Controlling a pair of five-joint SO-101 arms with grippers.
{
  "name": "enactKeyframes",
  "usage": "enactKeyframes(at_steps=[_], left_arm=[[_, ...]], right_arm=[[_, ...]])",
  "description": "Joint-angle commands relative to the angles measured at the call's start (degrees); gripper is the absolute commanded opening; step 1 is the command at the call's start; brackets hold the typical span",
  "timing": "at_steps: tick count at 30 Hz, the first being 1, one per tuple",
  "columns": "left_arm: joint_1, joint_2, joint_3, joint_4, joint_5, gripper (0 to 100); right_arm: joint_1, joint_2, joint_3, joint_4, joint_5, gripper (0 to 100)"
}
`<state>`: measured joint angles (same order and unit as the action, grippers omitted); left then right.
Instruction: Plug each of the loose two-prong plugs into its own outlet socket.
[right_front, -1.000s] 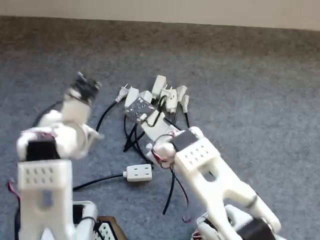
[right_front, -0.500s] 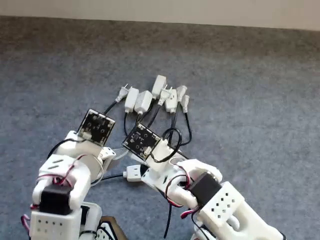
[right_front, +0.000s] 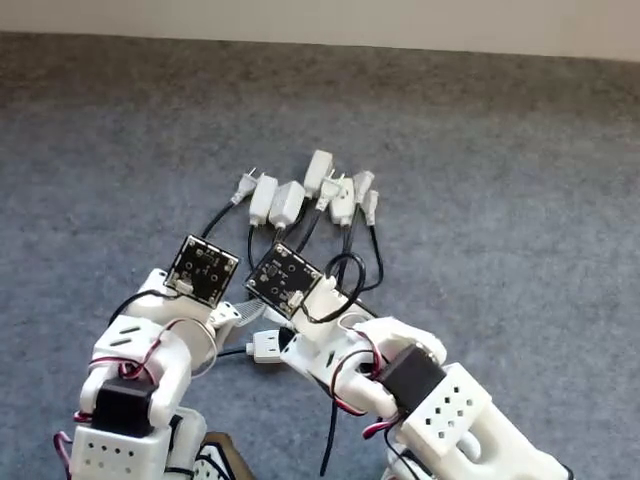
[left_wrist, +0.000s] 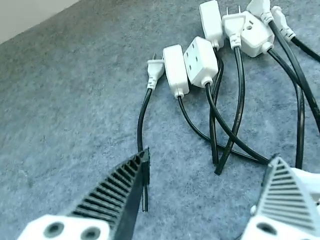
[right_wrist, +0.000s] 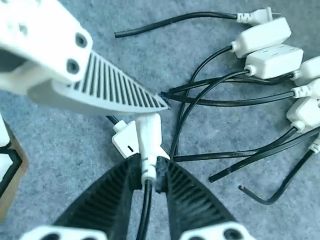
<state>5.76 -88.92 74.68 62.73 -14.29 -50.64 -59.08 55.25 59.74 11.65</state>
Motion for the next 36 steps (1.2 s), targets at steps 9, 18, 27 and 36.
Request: enactKeyframes(at_steps=[9, 18, 27, 36], left_arm=[[4.1, 0.4, 1.5, -1.1, 0.3, 37], [4.1, 0.4, 2.3, -1.1, 0.2, 37], [5.5, 0.4, 2.5, -0.7, 0.2, 37], [-4.2, 0.5, -3.0, -1.6, 2.1, 37]], right_arm=[[-0.1, 0.0, -4.9, 0.1, -0.8, 0.6], [0.0, 0.0, -5.0, 0.2, -0.8, 0.6], [3.3, 12.0, -15.3, 7.1, -0.7, 0.6], [4.9, 24.9, -25.3, 17.4, -1.1, 0.6]])
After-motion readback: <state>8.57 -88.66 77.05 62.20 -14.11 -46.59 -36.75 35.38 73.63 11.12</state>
